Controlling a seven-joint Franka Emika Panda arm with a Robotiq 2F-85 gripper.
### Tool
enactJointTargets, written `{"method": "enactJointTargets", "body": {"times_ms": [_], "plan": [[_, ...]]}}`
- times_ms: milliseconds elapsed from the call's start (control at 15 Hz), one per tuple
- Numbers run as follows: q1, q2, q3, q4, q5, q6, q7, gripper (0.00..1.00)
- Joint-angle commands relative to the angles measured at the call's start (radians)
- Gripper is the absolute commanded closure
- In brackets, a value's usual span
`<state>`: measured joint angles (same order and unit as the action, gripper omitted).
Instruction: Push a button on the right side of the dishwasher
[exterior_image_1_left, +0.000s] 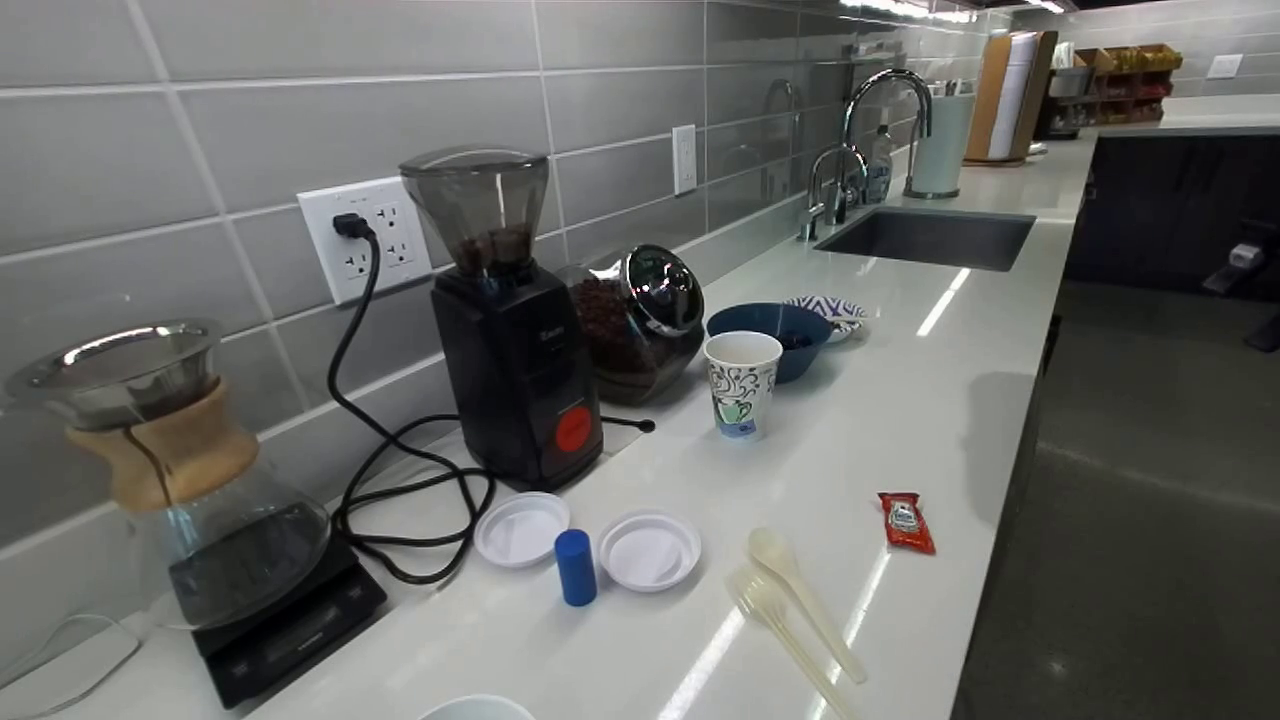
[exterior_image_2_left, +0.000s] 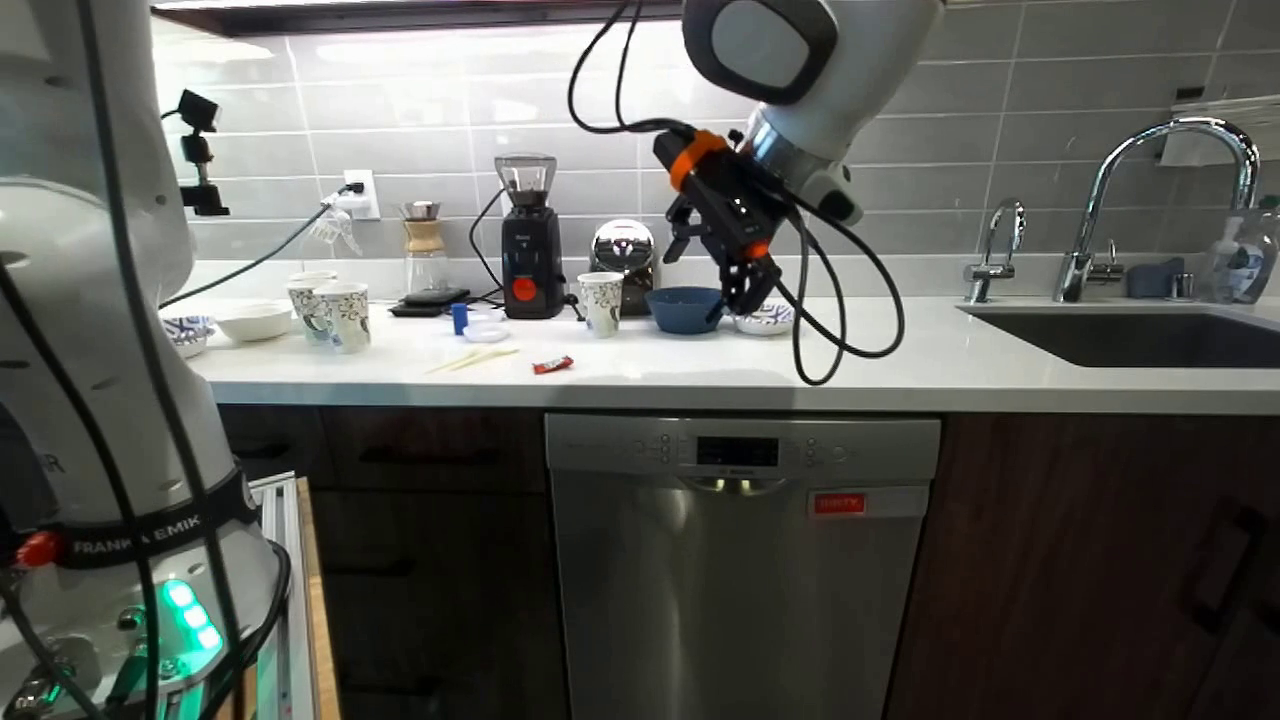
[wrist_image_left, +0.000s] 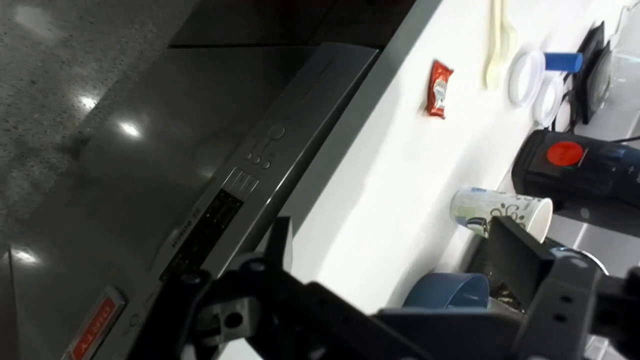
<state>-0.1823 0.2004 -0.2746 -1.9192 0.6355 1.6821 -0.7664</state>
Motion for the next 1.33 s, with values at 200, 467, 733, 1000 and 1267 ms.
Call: {"method": "enactJointTargets", "body": {"times_ms": [200,467,733,1000,1267], "plan": [[-0.149,0.247,0.060,0.212,0.117,-0.004,-0.062,0.00],[-0.176,0.259,0.077,0.203,0.081,0.005,-0.048,0.00],[-0.184,0.291,0.084,0.235,0.080,0.003,-0.047,0.00],[-0.205,0.344,0.106,0.295,0.100,-0.061,-0.076,0.00],[-0.253,0.467,0.150,0.374,0.165,-0.074,-0.098,0.30]]}}
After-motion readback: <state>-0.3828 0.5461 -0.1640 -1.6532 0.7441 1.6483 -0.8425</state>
